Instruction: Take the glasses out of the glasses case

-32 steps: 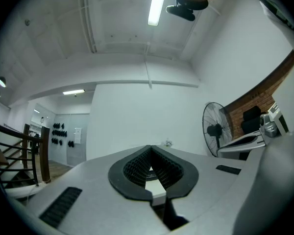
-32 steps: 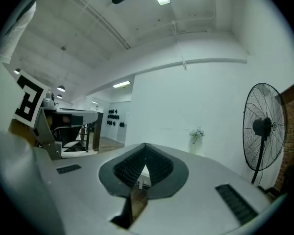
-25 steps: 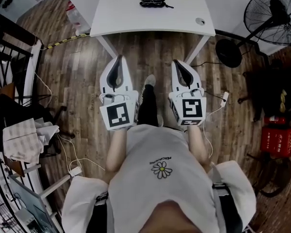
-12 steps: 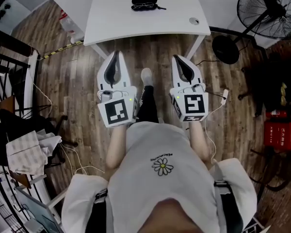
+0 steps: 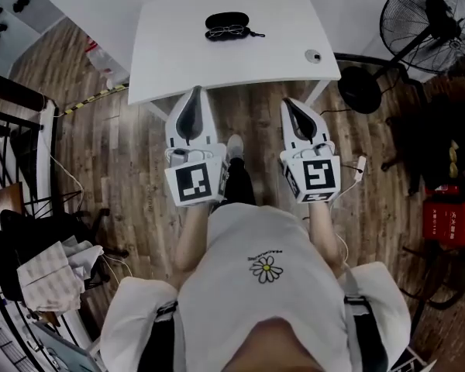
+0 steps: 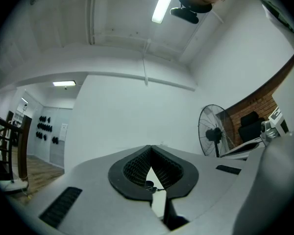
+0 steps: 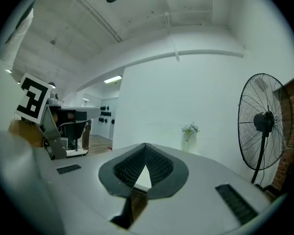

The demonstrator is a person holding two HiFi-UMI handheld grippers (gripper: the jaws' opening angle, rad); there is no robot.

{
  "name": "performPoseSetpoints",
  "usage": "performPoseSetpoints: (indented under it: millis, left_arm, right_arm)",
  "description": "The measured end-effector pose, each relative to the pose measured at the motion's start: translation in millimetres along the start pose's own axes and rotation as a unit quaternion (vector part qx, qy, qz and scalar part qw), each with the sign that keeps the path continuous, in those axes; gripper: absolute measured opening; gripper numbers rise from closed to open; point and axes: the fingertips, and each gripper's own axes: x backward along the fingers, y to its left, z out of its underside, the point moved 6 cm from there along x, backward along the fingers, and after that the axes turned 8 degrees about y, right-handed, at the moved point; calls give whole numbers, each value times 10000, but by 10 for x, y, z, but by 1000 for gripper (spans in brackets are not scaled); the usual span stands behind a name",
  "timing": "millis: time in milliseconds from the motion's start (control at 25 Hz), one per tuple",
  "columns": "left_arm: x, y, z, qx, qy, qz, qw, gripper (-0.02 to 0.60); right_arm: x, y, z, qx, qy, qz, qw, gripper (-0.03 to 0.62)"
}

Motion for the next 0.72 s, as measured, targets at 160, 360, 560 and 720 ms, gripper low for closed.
performPoseSetpoints:
  millis: [160, 360, 560, 720]
  left_arm:
    - [-578, 174, 71, 194, 64, 123, 9997, 17]
    - [-1381, 659, 73, 290, 54, 97, 9995, 17]
    - [-2156, 1117, 80, 188, 13, 160, 9997, 17]
    - [-2662, 1349, 142, 298, 133, 256, 9991, 17]
  right_arm:
    - [-598, -171, -59, -158, 53, 47, 9998, 9]
    - [-1499, -358, -307, -328, 24, -23, 9995, 9]
    - [-2292, -532, -618, -325, 7, 38, 9995, 9]
    - [-2770, -650, -741, -310, 104, 126, 9994, 9]
